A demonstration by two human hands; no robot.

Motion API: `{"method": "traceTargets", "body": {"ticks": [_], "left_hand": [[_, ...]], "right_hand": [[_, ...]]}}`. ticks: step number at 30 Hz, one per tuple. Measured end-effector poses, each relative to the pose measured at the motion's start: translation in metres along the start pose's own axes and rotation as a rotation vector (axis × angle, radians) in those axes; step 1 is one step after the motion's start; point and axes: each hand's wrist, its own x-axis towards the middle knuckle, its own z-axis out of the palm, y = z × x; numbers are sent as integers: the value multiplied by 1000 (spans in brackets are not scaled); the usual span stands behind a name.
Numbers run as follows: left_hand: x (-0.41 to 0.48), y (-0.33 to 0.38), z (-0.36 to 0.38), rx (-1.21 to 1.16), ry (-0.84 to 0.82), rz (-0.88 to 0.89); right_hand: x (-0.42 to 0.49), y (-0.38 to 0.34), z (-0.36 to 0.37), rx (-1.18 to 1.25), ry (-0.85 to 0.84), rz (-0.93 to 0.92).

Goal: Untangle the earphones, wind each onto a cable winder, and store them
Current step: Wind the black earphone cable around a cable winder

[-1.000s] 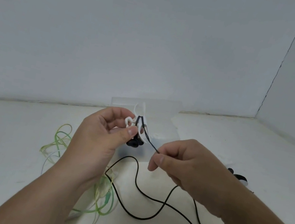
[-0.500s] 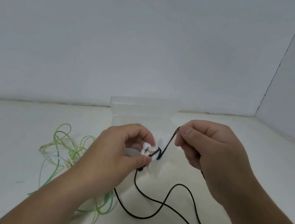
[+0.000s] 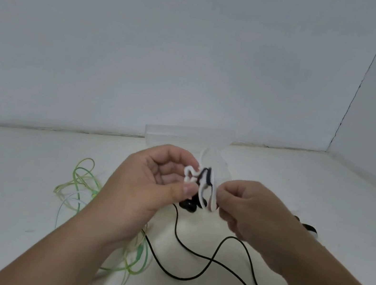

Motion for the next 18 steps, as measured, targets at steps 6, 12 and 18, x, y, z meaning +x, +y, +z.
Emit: {"method": "traceTargets", "body": {"ticks": [6,12,18], "left_hand": [[4,-2,-5,185,270,14],[1,-6,-3,580,233,19],[-3,-9,4,836,79,59]], "right_hand": [[-8,-7,8,99,-237,-20],[-11,-12,1,88,-240,-99],[-12,-14,-3,-64,-39,-247]]}}
